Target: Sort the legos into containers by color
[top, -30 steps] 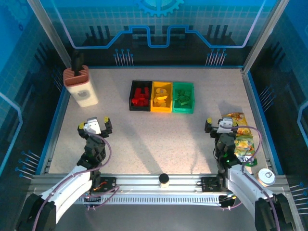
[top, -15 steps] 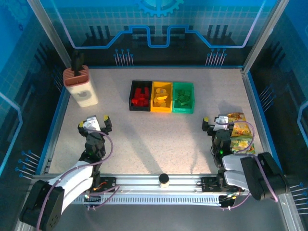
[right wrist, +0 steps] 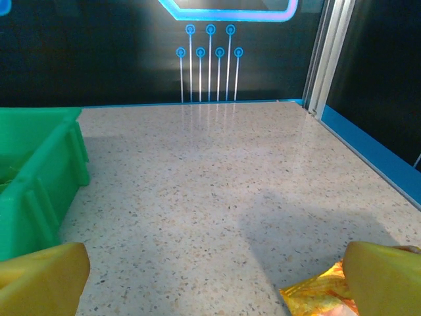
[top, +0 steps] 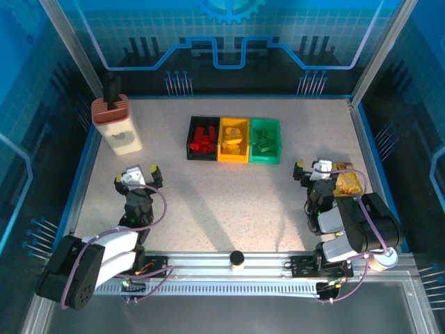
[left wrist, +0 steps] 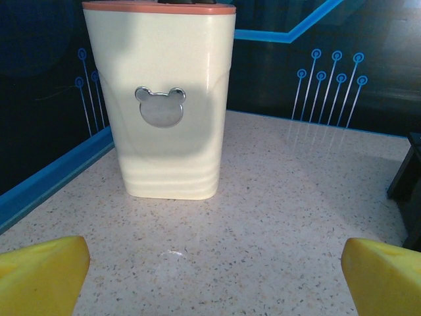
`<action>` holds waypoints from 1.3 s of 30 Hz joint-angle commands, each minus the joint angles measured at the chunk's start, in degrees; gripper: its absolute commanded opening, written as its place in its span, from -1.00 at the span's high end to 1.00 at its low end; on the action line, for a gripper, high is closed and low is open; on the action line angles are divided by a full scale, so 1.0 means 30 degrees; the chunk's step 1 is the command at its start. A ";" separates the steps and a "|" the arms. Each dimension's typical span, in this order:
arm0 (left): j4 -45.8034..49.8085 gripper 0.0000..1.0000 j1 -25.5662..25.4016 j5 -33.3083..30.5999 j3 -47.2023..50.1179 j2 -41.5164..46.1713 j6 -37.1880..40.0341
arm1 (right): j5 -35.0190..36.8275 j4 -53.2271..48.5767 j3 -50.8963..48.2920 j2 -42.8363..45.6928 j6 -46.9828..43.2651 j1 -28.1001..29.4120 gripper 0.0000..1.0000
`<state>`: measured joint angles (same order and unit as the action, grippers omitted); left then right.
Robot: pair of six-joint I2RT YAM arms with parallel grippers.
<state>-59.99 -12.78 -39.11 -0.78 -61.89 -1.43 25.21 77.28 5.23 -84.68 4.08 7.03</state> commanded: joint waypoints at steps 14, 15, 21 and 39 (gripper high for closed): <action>-0.6175 -0.98 0.0216 0.1574 -0.0939 -0.5489 0.0971 | -0.0421 0.1428 -0.0163 -0.0160 0.0224 -0.0298 -0.99; -0.6049 -0.98 0.0215 0.1444 -0.1024 -0.5497 0.0983 | -0.0409 0.1422 -0.0164 -0.0164 0.0224 -0.0311 -0.99; -0.6766 -0.98 0.0223 0.1674 -0.0895 -0.5935 0.1237 | -0.0406 0.1429 -0.0169 -0.0160 0.0195 -0.0314 -0.99; -0.6789 -0.98 -0.0737 0.3511 -0.3165 -0.9620 0.4124 | -0.2984 0.1450 0.1396 -0.2612 -0.4582 0.2429 -0.99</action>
<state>-78.39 -14.81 -30.98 -9.89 -90.32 9.39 21.34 78.81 6.72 -88.99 -1.65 11.64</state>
